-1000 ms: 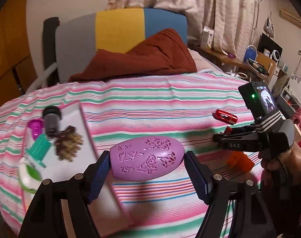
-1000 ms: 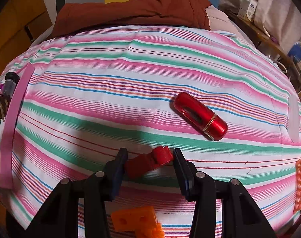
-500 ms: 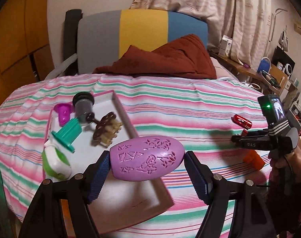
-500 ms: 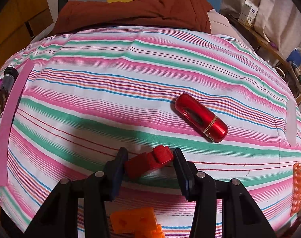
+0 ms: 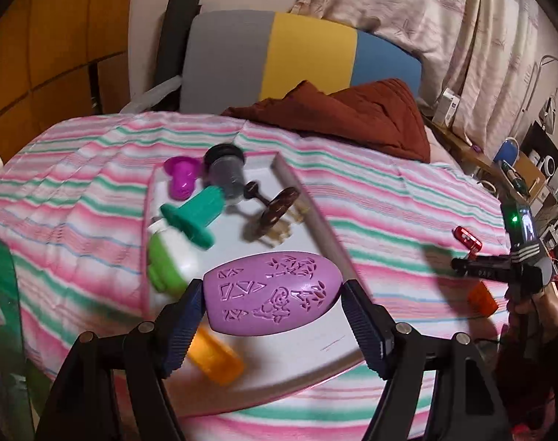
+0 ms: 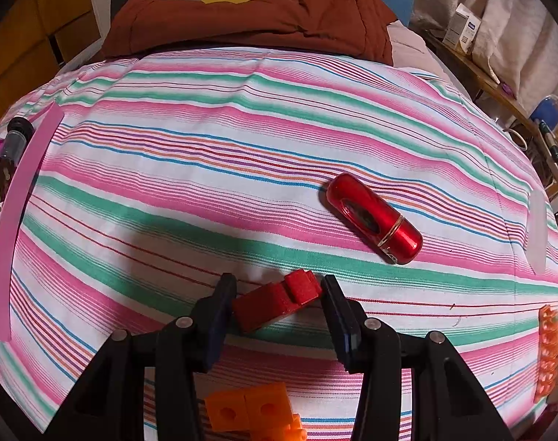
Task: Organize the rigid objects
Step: 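Carry the purple soap into the tray and open the left tool while the right tool holds the red brick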
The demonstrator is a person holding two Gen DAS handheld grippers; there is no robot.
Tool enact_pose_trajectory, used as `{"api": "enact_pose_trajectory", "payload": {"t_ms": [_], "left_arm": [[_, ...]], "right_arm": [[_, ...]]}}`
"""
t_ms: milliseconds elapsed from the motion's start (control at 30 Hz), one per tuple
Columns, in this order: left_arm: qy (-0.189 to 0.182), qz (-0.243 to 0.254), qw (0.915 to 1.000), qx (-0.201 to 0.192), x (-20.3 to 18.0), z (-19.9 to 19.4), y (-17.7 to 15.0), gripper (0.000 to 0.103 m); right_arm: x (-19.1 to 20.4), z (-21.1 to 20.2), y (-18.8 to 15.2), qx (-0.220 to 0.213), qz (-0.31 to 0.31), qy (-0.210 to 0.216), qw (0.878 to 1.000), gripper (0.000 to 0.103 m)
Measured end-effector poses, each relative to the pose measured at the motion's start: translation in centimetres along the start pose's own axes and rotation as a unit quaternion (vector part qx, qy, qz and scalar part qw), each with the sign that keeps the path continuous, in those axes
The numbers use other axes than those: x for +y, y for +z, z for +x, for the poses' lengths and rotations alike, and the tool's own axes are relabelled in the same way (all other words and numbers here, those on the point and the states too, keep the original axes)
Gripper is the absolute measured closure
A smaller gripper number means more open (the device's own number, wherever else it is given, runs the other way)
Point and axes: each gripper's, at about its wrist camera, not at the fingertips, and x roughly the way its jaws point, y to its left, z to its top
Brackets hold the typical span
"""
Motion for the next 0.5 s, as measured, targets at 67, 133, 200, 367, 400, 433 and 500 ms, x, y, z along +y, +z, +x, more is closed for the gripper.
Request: {"api": "enact_pose_trajectory", "payload": {"t_ms": [67,133,200,367,400,433,500], "left_arm": [[-0.010,0.008,0.9999,0.008,0.1,0.3,-0.4,0.027],[-0.017,0.017,0.9996,0.015,-0.5,0.9,-0.7,0.027],[-0.018,0.023,0.9993,0.023,-0.9,1.6,-0.9,0.026],[-0.013,0.034,0.9972,0.066,-1.3,4.2,-1.7,0.026],[-0.013,0.034,0.9969,0.070,-1.2,4.4,-2.0,0.026],[-0.009,0.031,0.9965,0.077,-1.0,4.7,-2.3,0.026],[-0.005,0.029,0.9957,0.088,-0.6,5.0,-2.6,0.026]], "right_arm": [[-0.1,0.0,0.0,0.000,0.000,0.000,1.000,0.055],[0.0,0.0,0.0,0.001,-0.001,0.000,1.000,0.055],[0.2,0.0,0.0,0.000,-0.005,-0.001,1.000,0.055],[0.1,0.1,0.1,0.000,-0.008,-0.002,1.000,0.055],[0.0,0.1,0.1,0.000,-0.009,-0.002,1.000,0.055],[0.1,0.1,0.1,0.000,-0.010,-0.003,1.000,0.055],[0.2,0.0,0.0,0.000,-0.012,-0.004,1.000,0.055]]}}
